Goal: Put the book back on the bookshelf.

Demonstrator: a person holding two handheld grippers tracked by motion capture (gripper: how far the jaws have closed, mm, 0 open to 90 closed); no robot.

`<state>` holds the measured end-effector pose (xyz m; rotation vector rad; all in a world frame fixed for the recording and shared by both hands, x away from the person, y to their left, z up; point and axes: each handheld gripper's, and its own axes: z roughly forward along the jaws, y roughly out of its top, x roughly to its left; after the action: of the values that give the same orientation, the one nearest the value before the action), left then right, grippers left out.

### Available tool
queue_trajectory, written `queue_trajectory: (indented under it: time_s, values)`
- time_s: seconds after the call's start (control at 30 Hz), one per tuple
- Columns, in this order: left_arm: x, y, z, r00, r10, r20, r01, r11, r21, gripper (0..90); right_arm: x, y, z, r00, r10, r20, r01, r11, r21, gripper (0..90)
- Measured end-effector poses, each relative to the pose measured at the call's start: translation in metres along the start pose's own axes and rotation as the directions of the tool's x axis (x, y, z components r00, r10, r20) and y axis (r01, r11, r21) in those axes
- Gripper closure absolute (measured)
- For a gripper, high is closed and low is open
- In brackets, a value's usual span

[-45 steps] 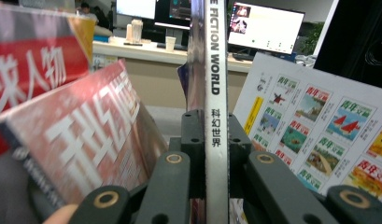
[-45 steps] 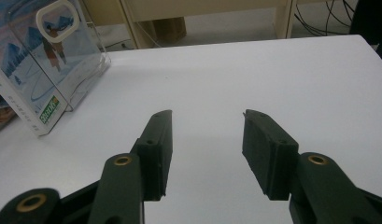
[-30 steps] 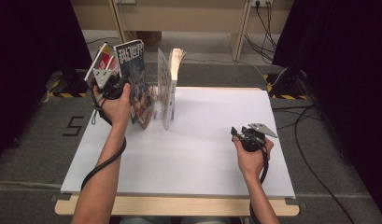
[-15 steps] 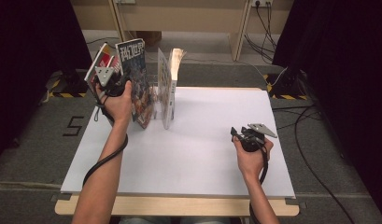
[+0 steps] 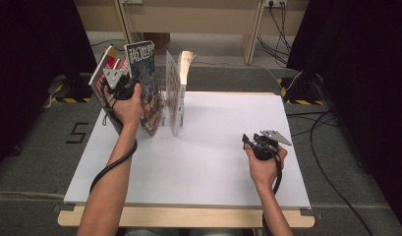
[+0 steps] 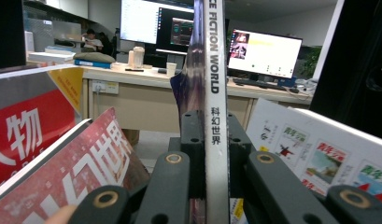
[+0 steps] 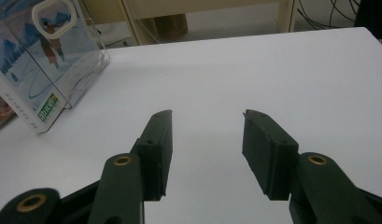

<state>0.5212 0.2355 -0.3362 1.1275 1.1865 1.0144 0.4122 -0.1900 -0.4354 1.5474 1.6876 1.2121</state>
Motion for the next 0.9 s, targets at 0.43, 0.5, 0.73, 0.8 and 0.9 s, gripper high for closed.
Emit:
queue_trajectory:
  time_s: [0.43,0.5,0.73,0.8,0.9]
  values:
    - [0.017,-0.027,0.001,0.9999,-0.010,-0.012,0.011,0.9994,0.033,81.8,0.002,-0.001,0.000,1.0000,-0.001,-0.004,0.001,1.000,0.006,53.5]
    - [0.019,-0.032,-0.002,0.9998,-0.013,-0.012,0.014,0.9994,0.031,81.7,0.003,-0.001,0.000,1.0000,-0.007,-0.003,0.007,1.000,0.010,53.5]
    - [0.023,-0.036,-0.014,0.9999,0.015,0.000,-0.015,0.9993,0.033,80.9,0.005,-0.003,0.003,0.9999,-0.015,-0.008,0.015,1.000,0.018,53.5]
    - [0.025,-0.037,-0.020,0.9996,0.029,0.004,-0.029,0.9986,0.044,80.3,0.007,-0.004,0.003,0.9998,-0.018,-0.009,0.018,1.000,0.020,53.5]
    - [0.028,-0.038,-0.029,0.9989,0.044,0.017,-0.045,0.9969,0.065,79.4,0.008,-0.004,0.003,0.9997,-0.020,-0.010,0.021,1.000,0.021,53.5]
